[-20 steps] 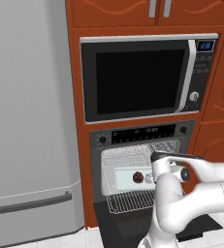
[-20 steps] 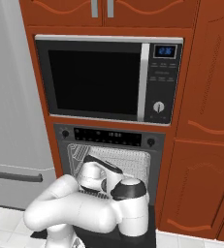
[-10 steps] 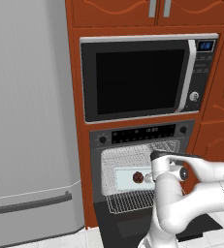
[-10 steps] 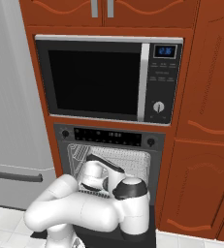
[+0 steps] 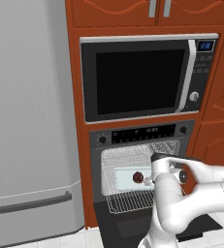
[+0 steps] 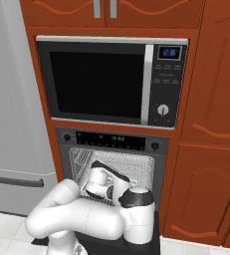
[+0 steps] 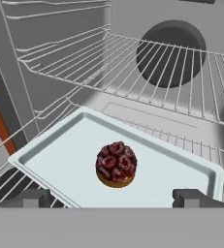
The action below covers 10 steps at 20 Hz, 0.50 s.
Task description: Take the baked cake out of the oven and place it on the plate for cooling. Then close the oven door.
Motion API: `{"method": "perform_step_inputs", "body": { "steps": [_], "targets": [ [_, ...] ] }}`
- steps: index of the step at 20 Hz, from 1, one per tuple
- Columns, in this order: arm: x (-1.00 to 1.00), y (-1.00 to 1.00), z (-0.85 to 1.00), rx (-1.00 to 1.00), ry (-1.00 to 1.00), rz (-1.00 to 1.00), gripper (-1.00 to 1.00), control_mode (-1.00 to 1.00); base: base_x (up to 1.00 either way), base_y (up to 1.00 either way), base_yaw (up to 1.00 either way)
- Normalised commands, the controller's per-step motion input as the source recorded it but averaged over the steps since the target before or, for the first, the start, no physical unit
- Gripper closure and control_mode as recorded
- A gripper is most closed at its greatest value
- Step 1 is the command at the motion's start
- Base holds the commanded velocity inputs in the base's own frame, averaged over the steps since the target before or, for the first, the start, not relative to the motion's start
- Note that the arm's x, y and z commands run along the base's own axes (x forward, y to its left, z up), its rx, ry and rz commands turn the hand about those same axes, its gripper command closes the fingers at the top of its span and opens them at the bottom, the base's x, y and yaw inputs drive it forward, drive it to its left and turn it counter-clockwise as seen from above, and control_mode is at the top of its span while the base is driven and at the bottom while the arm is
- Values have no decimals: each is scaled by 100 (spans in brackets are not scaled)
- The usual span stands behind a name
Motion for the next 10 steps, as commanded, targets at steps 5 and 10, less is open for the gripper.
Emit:
{"method": "perform_step_inputs", "body": {
  "steps": [5,10],
  "targets": [
    [12,0,-16,0,3,0,-100,-100,0,0,0],
    [20,0,-3,0,3,0,-100,-100,0,0,0]
  ]
}}
